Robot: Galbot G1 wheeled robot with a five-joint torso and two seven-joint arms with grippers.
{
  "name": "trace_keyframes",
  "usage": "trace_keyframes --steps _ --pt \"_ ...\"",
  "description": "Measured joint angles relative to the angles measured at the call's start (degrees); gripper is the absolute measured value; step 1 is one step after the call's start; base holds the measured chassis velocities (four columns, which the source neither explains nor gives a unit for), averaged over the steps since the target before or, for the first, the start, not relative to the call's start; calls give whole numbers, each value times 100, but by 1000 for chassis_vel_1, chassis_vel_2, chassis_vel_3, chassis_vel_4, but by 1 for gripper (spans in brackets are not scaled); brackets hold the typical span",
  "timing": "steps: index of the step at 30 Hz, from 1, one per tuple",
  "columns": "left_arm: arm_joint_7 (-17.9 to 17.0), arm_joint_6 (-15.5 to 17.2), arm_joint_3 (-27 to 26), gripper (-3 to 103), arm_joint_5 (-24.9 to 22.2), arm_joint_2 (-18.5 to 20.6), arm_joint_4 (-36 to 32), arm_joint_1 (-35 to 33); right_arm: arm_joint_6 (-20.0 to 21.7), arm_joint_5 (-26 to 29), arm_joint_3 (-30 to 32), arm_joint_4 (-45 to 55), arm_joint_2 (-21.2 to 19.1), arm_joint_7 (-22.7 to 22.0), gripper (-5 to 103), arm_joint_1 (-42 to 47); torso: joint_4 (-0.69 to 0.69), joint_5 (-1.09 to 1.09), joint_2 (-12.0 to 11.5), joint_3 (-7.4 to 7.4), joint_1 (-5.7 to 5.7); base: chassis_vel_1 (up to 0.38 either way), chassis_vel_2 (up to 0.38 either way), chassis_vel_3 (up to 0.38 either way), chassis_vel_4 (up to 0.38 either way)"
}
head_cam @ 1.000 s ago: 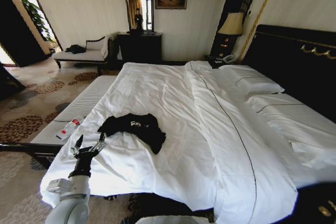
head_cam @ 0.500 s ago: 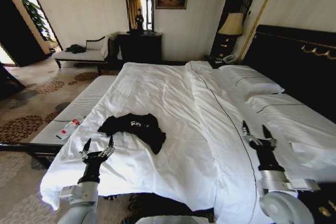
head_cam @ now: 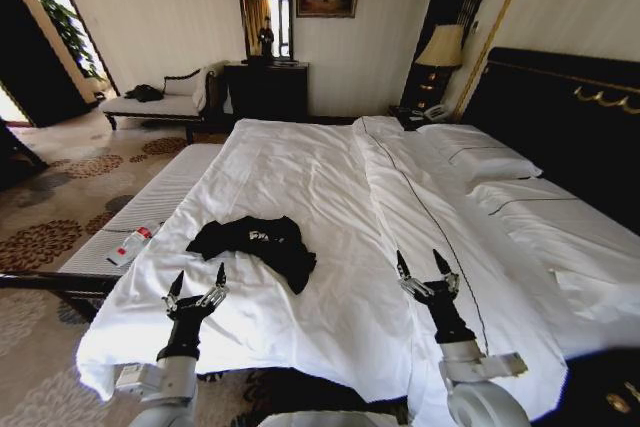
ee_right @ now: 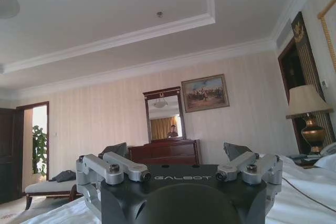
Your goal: Fold the clothes on the bed.
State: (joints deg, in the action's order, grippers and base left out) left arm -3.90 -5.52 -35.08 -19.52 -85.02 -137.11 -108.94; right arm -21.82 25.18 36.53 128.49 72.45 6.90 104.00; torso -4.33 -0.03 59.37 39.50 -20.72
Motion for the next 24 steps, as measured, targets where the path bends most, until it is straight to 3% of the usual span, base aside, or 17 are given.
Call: trace_keyframes --steps 2,5,8,10,15,24 --pt "71 -56 -10 100 -6 42 -6 -8 -28 -246 62 -18 31 101 100 -4 0 0 0 0 0 0 0 0 0" --pt "105 -29 25 100 -376 85 -102 -7 -38 -516 168 -39 38 251 100 22 0 0 1 0 0 0 0 0 0" --pt "199 -48 24 100 -347 121 -94 26 78 -573 238 3 9 234 100 58 0 0 0 0 0 0 0 0 0" --pt "389 -183 9 100 -38 140 -16 33 291 -551 409 68 4 69 100 34 0 0 0 0 0 0 0 0 0" --pt "482 -217 18 100 -129 185 -24 59 504 -277 644 141 -4 -197 100 -5 0 0 0 0 0 0 0 0 0" --pt "475 -217 -1 100 -152 176 38 106 516 -183 766 170 109 -202 100 16 0 0 0 0 0 0 0 0 0"
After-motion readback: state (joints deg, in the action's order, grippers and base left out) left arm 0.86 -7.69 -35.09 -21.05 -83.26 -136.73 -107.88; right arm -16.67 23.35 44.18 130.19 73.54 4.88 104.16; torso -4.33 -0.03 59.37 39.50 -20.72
